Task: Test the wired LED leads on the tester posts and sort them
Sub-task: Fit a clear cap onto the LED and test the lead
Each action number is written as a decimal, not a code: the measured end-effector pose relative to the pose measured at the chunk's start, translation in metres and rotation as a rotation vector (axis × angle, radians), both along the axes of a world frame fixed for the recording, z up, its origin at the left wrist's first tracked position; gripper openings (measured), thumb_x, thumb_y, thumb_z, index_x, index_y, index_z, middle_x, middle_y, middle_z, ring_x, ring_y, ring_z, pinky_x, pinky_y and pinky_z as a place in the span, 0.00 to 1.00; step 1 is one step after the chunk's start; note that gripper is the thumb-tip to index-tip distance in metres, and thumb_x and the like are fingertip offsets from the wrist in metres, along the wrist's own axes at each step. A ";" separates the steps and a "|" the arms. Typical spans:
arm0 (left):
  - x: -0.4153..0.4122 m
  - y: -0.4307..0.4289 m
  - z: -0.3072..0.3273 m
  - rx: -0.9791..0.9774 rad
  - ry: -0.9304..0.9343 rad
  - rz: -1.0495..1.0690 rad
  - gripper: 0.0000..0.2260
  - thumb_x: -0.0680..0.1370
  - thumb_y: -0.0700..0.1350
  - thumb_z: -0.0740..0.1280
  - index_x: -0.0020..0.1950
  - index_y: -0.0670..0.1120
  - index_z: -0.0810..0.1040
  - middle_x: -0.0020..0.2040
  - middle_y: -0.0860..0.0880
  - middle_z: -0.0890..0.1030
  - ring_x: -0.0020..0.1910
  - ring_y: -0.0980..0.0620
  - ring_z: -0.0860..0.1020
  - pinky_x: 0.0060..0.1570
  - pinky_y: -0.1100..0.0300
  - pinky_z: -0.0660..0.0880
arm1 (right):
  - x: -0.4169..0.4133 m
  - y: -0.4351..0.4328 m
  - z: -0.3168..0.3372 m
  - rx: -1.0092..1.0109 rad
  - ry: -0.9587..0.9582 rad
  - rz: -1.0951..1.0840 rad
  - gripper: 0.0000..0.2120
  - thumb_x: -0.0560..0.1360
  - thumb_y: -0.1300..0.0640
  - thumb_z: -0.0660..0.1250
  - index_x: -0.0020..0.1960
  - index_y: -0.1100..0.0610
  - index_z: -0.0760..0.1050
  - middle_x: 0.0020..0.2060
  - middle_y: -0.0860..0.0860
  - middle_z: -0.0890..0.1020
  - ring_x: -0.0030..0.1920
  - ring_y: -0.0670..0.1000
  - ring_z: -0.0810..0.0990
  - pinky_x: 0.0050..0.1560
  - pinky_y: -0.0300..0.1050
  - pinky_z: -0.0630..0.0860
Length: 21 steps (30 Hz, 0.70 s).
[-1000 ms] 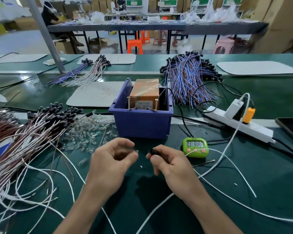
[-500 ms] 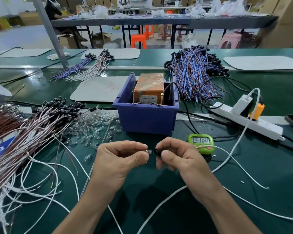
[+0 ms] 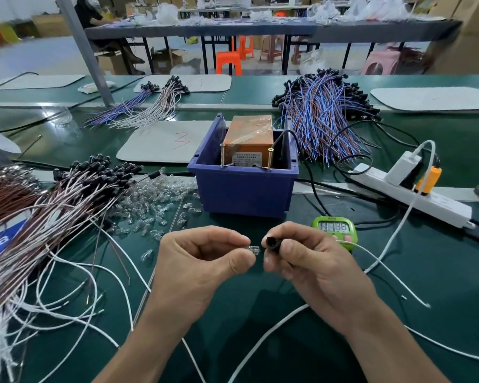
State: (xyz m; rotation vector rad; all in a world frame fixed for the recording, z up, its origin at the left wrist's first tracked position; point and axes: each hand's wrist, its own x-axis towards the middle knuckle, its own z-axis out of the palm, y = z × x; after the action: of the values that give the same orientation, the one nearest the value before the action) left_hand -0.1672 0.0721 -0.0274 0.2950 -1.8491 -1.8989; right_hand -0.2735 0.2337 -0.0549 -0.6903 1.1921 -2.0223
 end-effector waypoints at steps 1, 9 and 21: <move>0.000 0.000 0.001 -0.007 0.003 0.004 0.09 0.61 0.40 0.81 0.39 0.49 0.89 0.34 0.45 0.86 0.32 0.55 0.83 0.34 0.67 0.78 | 0.000 0.000 0.000 0.006 0.002 0.000 0.15 0.70 0.47 0.79 0.51 0.56 0.85 0.41 0.57 0.84 0.39 0.54 0.73 0.42 0.40 0.73; 0.002 0.003 0.004 -0.089 0.000 0.015 0.13 0.58 0.40 0.85 0.39 0.50 0.89 0.35 0.47 0.87 0.32 0.56 0.85 0.35 0.68 0.79 | 0.005 0.000 0.005 0.103 0.091 -0.066 0.09 0.70 0.54 0.78 0.48 0.56 0.86 0.38 0.60 0.83 0.40 0.54 0.79 0.42 0.55 0.67; -0.001 0.004 -0.005 -0.106 -0.062 0.009 0.08 0.59 0.45 0.81 0.37 0.52 0.88 0.34 0.47 0.86 0.31 0.53 0.85 0.34 0.66 0.79 | 0.005 0.001 0.007 0.237 0.280 -0.177 0.08 0.68 0.64 0.76 0.46 0.56 0.87 0.40 0.57 0.87 0.41 0.53 0.86 0.43 0.41 0.80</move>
State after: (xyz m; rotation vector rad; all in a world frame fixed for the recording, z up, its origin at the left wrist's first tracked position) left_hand -0.1684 0.0757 -0.0325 0.3289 -1.9779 -1.7967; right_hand -0.2681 0.2344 -0.0475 -0.7899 1.6784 -1.9240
